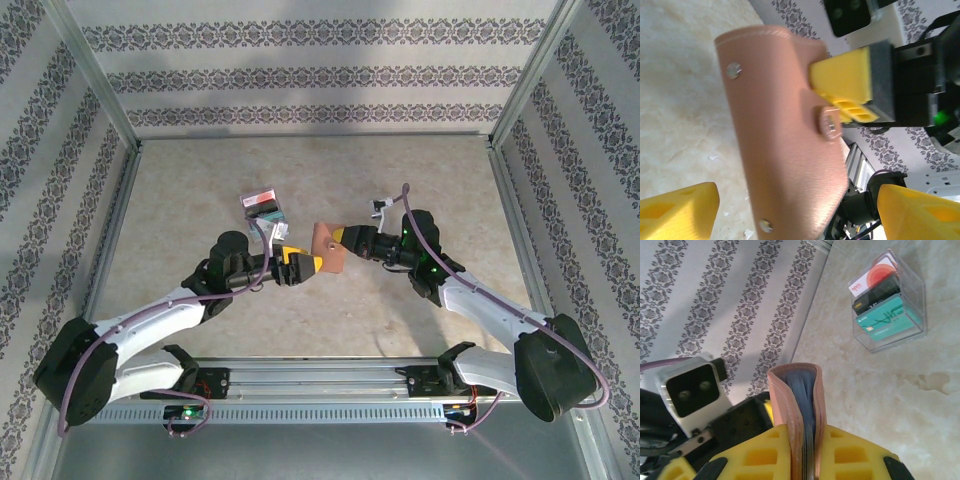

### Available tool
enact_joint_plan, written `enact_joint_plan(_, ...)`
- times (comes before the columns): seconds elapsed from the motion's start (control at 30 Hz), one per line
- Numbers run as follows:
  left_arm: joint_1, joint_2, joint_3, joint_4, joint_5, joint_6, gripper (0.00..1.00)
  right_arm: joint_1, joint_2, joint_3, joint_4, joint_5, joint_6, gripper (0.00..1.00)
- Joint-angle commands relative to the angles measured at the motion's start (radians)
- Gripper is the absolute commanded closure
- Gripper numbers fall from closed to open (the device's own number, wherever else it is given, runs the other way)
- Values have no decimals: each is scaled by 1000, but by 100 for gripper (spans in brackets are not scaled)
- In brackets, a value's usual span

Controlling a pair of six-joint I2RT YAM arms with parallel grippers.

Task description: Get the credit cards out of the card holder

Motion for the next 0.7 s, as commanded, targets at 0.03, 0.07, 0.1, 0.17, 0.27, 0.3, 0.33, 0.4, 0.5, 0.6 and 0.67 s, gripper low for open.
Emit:
enact_joint_plan(0.03, 9, 39, 35, 17, 36, -1, 27, 7, -28, 36, 59, -37, 14, 100)
enact_joint_plan(0.07, 8, 47, 35, 40, 42, -13, 31, 10, -27, 36, 58, -37, 14, 100)
enact_joint_plan(0.1, 9, 58, 38, 63, 52, -22, 35, 12, -26, 36, 56, -38, 13, 100)
enact_joint_plan(0.17, 8, 75, 44, 92, 72, -36, 42, 17, -22, 37, 56, -39, 9, 100)
enact_joint_plan(0.27, 8, 95, 48, 122, 92, -52, 53, 25, -12, 42, 58, -39, 4, 100)
enact_joint_plan(0.3, 8, 98, 46, 132, 96, -58, 56, 25, -9, 43, 58, -39, 2, 100)
enact_joint_plan(0.33, 8, 99, 43, 140, 96, -62, 58, 25, -7, 45, 57, -39, -1, 100)
enact_joint_plan(0.4, 8, 98, 38, 152, 94, -70, 64, 26, -2, 47, 56, -39, -6, 100)
enact_joint_plan(0.5, 8, 97, 27, 177, 86, -86, 79, 25, 4, 53, 39, -37, -21, 94)
enact_joint_plan(0.6, 8, 90, 19, 179, 67, -84, 86, 27, -5, 75, -42, -9, -59, 74)
enact_joint_plan(0.67, 8, 80, 21, 143, 45, -59, 87, 31, -23, 91, -124, 36, -90, 65)
